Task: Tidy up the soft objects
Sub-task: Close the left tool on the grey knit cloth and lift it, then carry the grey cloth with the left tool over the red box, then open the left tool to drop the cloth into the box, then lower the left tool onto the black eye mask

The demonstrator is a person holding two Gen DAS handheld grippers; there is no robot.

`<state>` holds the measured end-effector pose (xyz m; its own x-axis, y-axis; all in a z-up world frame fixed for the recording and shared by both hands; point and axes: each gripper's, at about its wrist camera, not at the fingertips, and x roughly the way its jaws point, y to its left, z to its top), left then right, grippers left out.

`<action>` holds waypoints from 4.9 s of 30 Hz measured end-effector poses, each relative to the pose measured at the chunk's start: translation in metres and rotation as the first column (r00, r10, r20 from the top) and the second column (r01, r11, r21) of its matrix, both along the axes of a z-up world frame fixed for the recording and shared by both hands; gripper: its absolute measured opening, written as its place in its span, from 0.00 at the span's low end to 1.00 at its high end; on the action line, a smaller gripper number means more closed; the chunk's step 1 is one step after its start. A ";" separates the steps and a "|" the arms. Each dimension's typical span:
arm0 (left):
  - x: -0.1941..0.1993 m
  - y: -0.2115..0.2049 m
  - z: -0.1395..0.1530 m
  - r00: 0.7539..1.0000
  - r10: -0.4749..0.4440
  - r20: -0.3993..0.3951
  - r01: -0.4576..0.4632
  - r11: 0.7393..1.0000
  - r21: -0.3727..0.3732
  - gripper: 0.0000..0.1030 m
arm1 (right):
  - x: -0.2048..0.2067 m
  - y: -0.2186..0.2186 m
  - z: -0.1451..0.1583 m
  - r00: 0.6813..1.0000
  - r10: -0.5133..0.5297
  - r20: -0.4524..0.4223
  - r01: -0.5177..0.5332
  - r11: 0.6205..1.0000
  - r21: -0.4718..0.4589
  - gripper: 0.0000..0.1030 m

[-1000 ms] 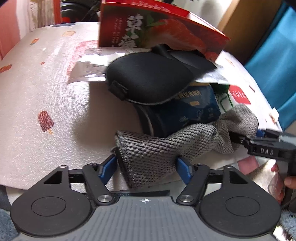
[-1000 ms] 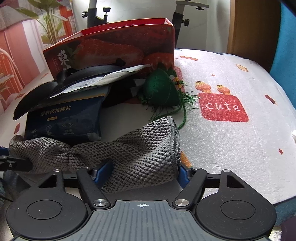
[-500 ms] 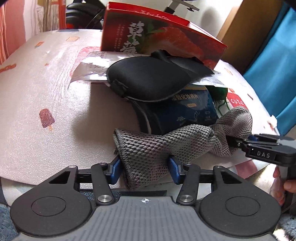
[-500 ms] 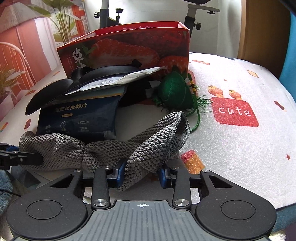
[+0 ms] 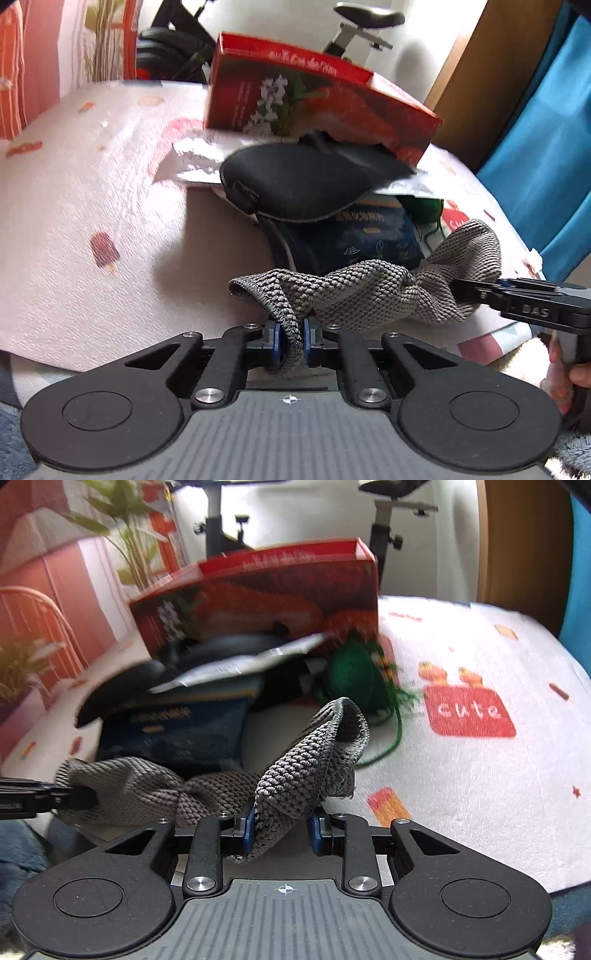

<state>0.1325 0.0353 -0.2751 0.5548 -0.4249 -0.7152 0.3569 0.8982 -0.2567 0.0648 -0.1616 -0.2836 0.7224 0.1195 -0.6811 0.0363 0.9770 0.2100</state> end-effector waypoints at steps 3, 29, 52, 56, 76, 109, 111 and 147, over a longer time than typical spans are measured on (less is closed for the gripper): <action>-0.006 0.003 0.009 0.999 0.011 0.043 -0.011 1.000 -0.007 0.12 | -0.009 0.001 0.013 0.999 0.013 0.050 -0.013 1.000 -0.007 0.23; -0.020 0.009 0.078 0.972 0.004 0.236 0.010 0.998 -0.058 0.12 | -0.018 0.010 0.084 0.976 0.080 0.205 -0.062 0.994 -0.093 0.23; 0.179 -0.054 0.137 0.978 0.064 0.199 -0.087 0.990 0.108 0.12 | 0.221 -0.017 0.131 0.983 0.087 0.160 -0.041 0.963 -0.268 0.22; 0.206 -0.068 0.122 0.988 0.059 0.145 -0.081 0.985 0.153 0.12 | 0.254 -0.018 0.107 0.998 0.032 0.053 -0.017 0.967 -0.253 0.22; 0.247 -0.094 0.093 0.993 0.001 0.115 -0.035 0.956 0.292 0.49 | 0.311 -0.017 0.071 0.987 -0.019 -0.160 -0.011 0.983 -0.181 0.22; 0.077 -0.042 0.120 0.939 0.070 0.338 -0.129 0.980 0.155 1.00 | 0.142 -0.021 0.079 0.991 0.033 0.127 -0.018 0.993 -0.120 1.00; 0.069 -0.039 0.114 0.946 0.081 0.314 -0.132 0.981 0.144 1.00 | 0.135 -0.016 0.074 0.991 0.052 0.124 -0.036 0.991 -0.129 1.00; 0.038 -0.010 0.034 0.978 0.208 0.027 -0.208 0.978 -0.020 0.71 | 0.159 0.004 0.021 0.971 0.239 0.007 -0.239 0.970 0.041 0.88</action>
<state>0.1709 0.0251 -0.2414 0.6527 -0.3102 -0.6912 0.1702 0.9491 -0.2651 0.2235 -0.1578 -0.2623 0.6704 0.3173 -0.6707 -0.1979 0.9477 0.2506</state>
